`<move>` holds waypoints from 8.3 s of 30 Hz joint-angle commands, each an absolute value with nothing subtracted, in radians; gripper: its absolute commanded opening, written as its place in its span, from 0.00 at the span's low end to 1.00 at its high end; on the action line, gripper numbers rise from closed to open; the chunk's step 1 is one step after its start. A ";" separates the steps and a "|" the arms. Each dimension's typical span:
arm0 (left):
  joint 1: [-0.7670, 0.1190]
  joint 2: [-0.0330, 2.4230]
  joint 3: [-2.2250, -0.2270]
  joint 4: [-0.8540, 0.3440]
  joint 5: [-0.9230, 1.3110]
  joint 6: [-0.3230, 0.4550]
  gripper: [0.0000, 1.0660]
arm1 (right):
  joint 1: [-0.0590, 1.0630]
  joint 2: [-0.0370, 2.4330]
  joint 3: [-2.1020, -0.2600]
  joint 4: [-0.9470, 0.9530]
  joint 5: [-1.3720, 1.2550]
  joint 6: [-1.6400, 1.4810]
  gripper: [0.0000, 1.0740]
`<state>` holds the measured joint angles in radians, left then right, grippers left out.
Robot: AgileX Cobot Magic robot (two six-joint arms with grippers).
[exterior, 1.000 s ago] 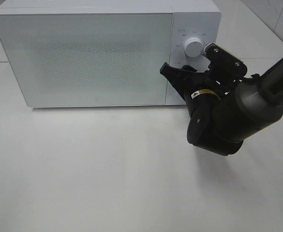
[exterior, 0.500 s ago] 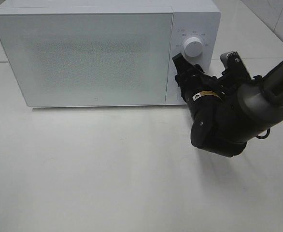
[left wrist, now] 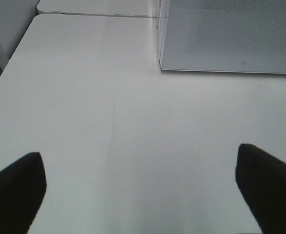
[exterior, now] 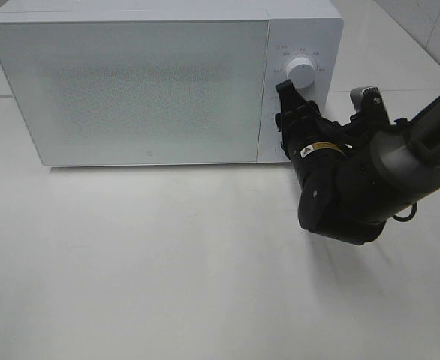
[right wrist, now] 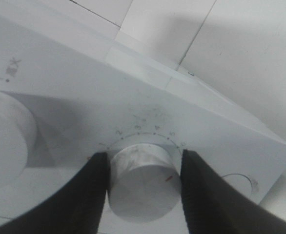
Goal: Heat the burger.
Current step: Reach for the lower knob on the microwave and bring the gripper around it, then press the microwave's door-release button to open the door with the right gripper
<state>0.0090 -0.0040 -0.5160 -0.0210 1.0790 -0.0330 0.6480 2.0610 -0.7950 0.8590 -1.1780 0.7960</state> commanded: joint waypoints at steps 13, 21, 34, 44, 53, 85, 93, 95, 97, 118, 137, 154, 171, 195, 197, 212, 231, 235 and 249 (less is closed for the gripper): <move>0.013 -0.027 -0.516 -0.021 1.074 -0.030 0.92 | 0.653 2.054 -0.824 0.681 -1.309 1.176 0.05; 0.013 -0.027 -0.516 -0.021 1.074 -0.030 0.92 | 0.653 2.058 -0.824 0.671 -1.348 1.294 0.05; 0.013 -0.027 -0.516 -0.021 1.074 -0.030 0.92 | 0.653 2.058 -0.824 0.662 -1.385 1.503 0.05; 0.013 -0.027 -0.516 -0.021 1.074 -0.030 0.92 | 0.653 2.058 -0.824 0.648 -1.401 1.589 0.05; 0.013 -0.027 -0.516 -0.021 1.074 -0.030 0.92 | 0.653 2.058 -0.824 0.645 -1.401 1.609 0.07; 0.013 -0.027 -0.516 -0.021 1.074 -0.030 0.92 | 0.653 2.055 -0.820 0.787 -1.400 1.499 0.33; 0.013 -0.027 -0.516 -0.021 1.074 -0.030 0.92 | 0.653 2.054 -0.815 0.840 -1.400 1.398 0.56; 0.013 -0.027 -0.516 -0.021 1.074 -0.030 0.92 | 0.653 2.042 -0.792 0.887 -1.399 1.335 0.63; 0.013 -0.027 -0.516 -0.021 1.074 -0.030 0.92 | 0.653 2.030 -0.771 0.908 -1.399 1.287 0.67; 0.013 -0.021 -0.516 -0.021 1.074 -0.030 0.92 | 0.655 1.802 -0.584 0.769 -1.104 0.867 0.67; 0.013 -0.021 -0.516 -0.021 1.074 -0.030 0.92 | 0.526 1.475 -0.553 0.474 -0.326 0.066 0.67; 0.013 -0.021 -0.516 -0.021 1.074 -0.030 0.92 | 0.446 1.240 -0.690 0.017 0.479 0.016 0.67; 0.013 -0.021 -0.516 -0.021 1.074 -0.030 0.92 | 0.446 0.823 -0.696 0.017 0.826 0.018 0.67; 0.013 -0.021 -0.516 -0.021 1.074 -0.030 0.92 | 0.209 0.218 -0.554 -0.024 0.940 0.021 0.71; 0.013 -0.021 -0.516 -0.021 1.074 -0.030 0.92 | 0.193 0.182 -0.538 -0.025 0.929 0.021 0.71; 0.013 -0.021 -0.516 -0.021 1.074 -0.030 0.92 | 0.140 -0.027 -0.525 -0.032 0.942 0.035 0.71; 0.013 -0.021 -0.516 -0.019 1.074 -0.030 0.92 | 0.140 0.008 -0.531 -0.030 0.944 0.042 0.70; 0.013 -0.021 -0.516 -0.019 1.074 -0.030 0.92 | 0.140 0.058 -0.530 -0.030 0.867 0.042 0.70; 0.013 -0.021 -0.516 -0.019 1.074 -0.030 0.92 | 0.140 0.408 -0.494 -0.031 0.463 0.041 0.70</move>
<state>0.0090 -0.0040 -0.5160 -0.0210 1.0790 -0.0330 0.1470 0.3810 -0.5030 -0.0230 0.5200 0.0380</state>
